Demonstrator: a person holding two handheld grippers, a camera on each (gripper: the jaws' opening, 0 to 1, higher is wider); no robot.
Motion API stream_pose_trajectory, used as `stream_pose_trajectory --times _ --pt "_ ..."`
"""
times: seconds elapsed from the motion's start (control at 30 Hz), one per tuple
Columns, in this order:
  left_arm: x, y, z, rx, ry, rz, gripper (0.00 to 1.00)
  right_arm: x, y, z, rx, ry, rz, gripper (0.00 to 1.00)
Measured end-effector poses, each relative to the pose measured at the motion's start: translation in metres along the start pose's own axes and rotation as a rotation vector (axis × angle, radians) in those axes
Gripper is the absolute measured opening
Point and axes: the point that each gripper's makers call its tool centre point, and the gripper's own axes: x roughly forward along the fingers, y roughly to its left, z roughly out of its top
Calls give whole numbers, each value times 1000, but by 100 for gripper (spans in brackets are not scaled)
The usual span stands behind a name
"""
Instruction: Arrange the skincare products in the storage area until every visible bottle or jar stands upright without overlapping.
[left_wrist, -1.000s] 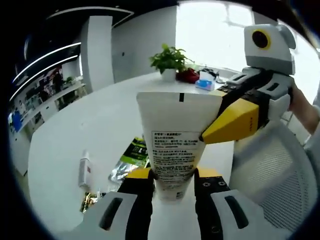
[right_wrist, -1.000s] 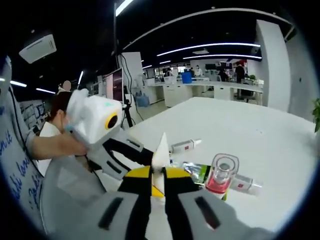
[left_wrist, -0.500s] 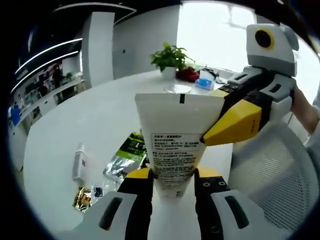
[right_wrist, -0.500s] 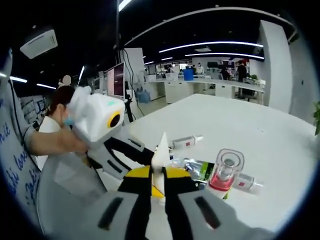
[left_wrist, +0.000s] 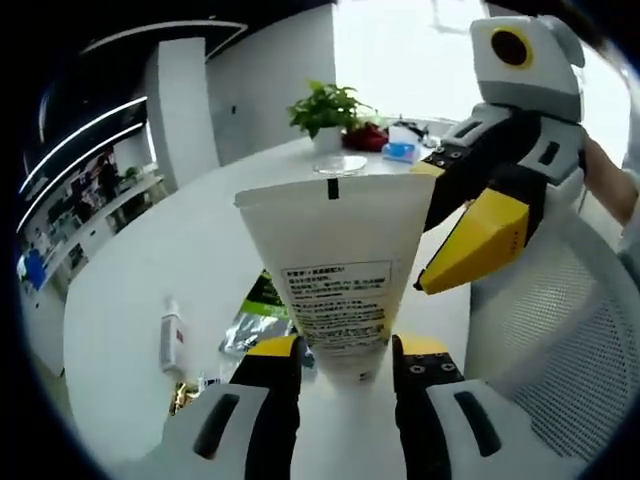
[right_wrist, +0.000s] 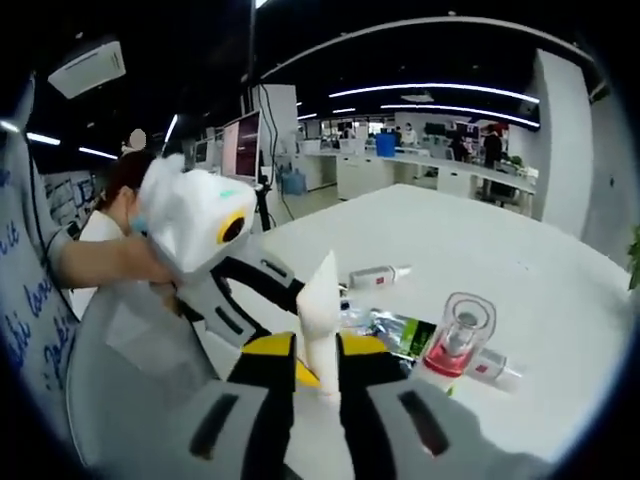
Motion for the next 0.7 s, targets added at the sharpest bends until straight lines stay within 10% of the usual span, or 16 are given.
stream_pose_trajectory --times 0.7 --pt "-32 -19 14 22 -37 6 36 8 -1 -14 28 35 29 12"
